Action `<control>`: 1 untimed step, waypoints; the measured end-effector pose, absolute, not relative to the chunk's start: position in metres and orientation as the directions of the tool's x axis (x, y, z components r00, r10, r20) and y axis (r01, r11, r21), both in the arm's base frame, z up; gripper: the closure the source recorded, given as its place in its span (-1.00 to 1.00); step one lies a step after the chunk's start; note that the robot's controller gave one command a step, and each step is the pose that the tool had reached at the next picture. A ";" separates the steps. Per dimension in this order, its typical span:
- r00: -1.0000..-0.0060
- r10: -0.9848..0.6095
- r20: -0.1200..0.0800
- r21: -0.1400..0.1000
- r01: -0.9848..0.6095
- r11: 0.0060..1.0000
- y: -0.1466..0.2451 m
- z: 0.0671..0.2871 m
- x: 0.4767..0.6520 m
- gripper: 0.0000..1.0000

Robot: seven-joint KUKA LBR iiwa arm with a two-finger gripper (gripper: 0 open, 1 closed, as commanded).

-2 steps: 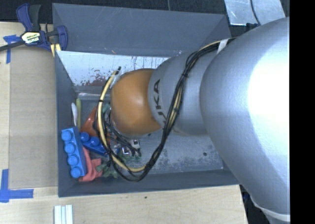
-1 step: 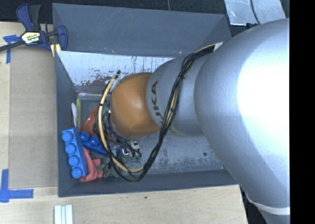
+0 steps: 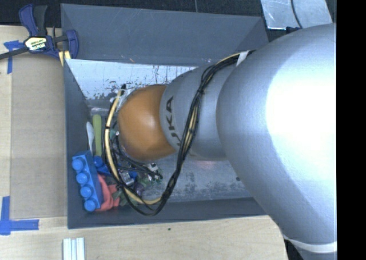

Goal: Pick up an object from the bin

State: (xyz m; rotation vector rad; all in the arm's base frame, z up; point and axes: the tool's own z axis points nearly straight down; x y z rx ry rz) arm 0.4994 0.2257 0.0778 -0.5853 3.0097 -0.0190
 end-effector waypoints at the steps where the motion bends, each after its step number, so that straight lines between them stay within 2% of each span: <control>1: -0.924 -0.375 -0.072 -0.026 -0.374 0.927 0.226 0.078 0.499 1.00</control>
Offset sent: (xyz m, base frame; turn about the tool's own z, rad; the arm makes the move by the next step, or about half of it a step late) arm 0.0000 -0.0001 0.0438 0.0001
